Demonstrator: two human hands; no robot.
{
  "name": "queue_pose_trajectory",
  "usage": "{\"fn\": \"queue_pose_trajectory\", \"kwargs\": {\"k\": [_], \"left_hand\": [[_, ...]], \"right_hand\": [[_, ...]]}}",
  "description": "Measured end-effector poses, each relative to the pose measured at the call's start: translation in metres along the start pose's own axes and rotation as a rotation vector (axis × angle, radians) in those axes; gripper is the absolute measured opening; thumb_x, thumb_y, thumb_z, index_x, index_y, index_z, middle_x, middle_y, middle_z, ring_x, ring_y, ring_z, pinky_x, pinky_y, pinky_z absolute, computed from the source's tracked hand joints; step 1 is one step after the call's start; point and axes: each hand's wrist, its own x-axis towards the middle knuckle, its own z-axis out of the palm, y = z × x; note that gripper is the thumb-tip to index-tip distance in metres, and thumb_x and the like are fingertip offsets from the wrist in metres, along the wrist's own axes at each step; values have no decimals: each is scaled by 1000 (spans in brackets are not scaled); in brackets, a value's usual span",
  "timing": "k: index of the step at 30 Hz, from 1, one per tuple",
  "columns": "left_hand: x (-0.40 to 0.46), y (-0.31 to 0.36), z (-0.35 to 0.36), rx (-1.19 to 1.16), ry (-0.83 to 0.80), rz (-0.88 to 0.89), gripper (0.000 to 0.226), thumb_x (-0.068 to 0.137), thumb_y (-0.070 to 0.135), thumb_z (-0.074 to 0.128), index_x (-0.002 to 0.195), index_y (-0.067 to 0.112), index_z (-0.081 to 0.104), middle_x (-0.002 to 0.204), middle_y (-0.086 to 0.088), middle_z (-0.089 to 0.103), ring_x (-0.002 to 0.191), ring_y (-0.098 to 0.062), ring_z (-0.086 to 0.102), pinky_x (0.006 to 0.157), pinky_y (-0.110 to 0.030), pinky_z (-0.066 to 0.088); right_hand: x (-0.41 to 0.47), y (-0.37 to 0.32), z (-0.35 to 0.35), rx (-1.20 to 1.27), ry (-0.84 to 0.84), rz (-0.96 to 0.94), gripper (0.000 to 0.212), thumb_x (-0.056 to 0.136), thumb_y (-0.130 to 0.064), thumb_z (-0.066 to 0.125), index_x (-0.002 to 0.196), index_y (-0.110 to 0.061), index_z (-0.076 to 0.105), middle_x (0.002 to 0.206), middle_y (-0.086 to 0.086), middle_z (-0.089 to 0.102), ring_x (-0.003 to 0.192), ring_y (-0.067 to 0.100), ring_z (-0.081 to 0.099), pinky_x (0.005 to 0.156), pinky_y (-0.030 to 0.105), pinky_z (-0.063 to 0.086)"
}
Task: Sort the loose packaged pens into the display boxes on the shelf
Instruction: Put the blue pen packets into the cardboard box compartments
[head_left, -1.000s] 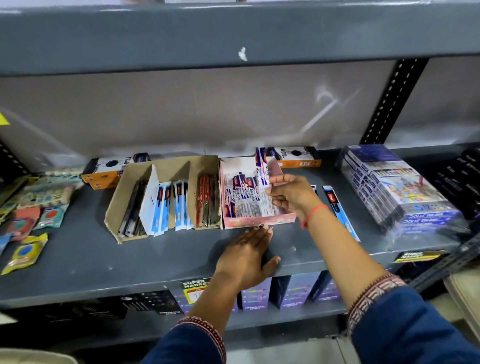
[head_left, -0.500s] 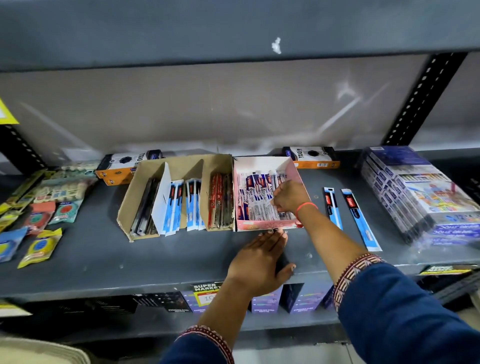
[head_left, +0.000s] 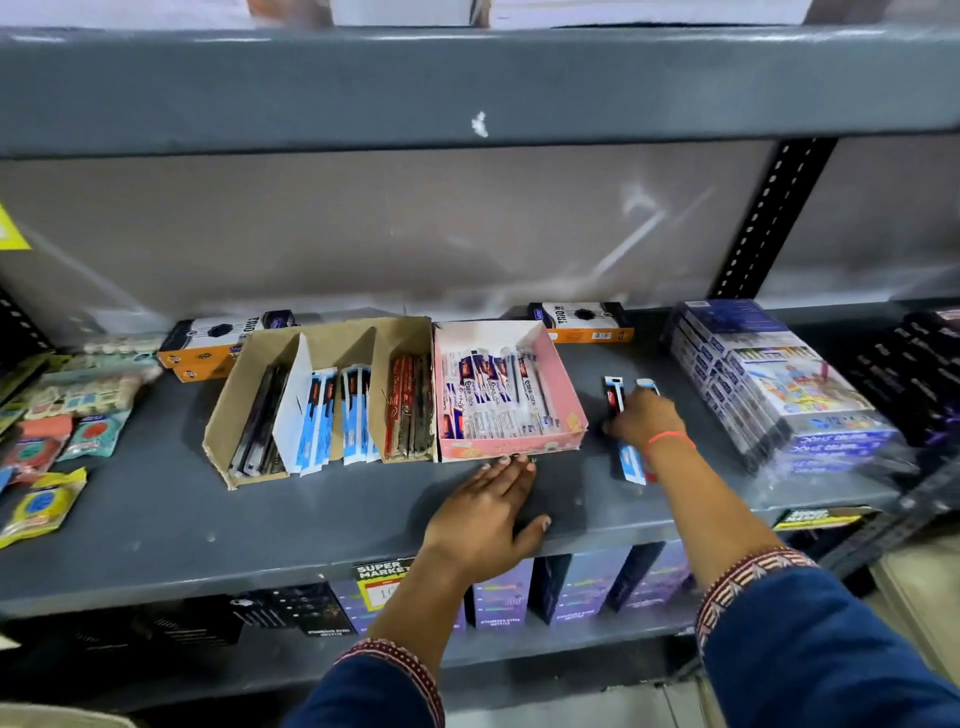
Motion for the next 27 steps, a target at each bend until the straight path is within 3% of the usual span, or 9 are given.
{"fn": "queue_pose_trajectory", "kwargs": {"k": [6,11,14,17,20,22,23,25,27], "left_hand": [[-8,-1,0,-9,-34,-52,61,94,52,27,144,20,13,154,2,11,139,-11,4,107,-21,-8],[-19,-7,-6,-10,-56,-85,59,94,51,26,144,21,13,154,4,12,139,-9,4,108,-22,-5],[-25,-14,-12,16,-90,-90,61,94,53,24,144,22,9,154,4,9,139,-9,2,109,-24,-2],[-29,-19,-15,34,-109,-92,63,93,55,21,144,22,4,154,4,5,138,-9,-1,106,-22,-5],[-31,-21,-15,32,-118,-91,63,93,57,19,144,23,1,154,5,1,138,-7,-4,105,-21,-8],[-31,-22,-13,32,-124,-89,64,93,57,18,144,24,-1,154,6,-1,136,-5,-7,106,-21,-9],[-31,-22,-12,34,-127,-87,64,93,57,17,144,24,-2,154,6,-2,135,-3,-9,106,-21,-10],[-30,-23,-11,36,-129,-90,64,92,58,16,144,24,-2,154,6,-3,130,1,-12,105,-21,-11],[-30,-23,-10,41,-131,-92,65,92,59,16,144,24,-1,154,6,-3,129,1,-13,105,-21,-11]], "right_hand": [[-3,13,4,19,-99,40,45,77,-12,71,116,6,56,123,24,62,115,36,58,90,33,47],[-4,11,8,37,-37,61,39,84,-18,63,116,4,58,123,24,62,116,37,57,93,35,47],[-8,12,10,3,25,56,34,88,-11,54,119,0,56,126,25,58,119,38,54,97,39,45],[-8,13,10,56,21,73,40,85,-5,58,123,1,49,126,26,58,118,39,54,97,40,45],[-9,15,5,98,-44,85,39,83,-8,63,119,2,54,124,22,61,116,36,57,95,36,46],[-9,17,0,133,-59,83,22,82,-11,66,100,0,65,107,20,66,103,34,62,86,33,48],[-8,19,-3,203,-48,84,8,81,-11,67,82,-3,66,91,19,65,87,32,63,76,31,48],[-5,24,-7,503,-65,95,28,81,-5,67,57,-12,54,57,9,55,52,22,51,53,24,41],[-8,26,-17,861,-115,124,32,80,2,65,58,-16,52,35,-4,51,32,7,44,38,13,34]]}}
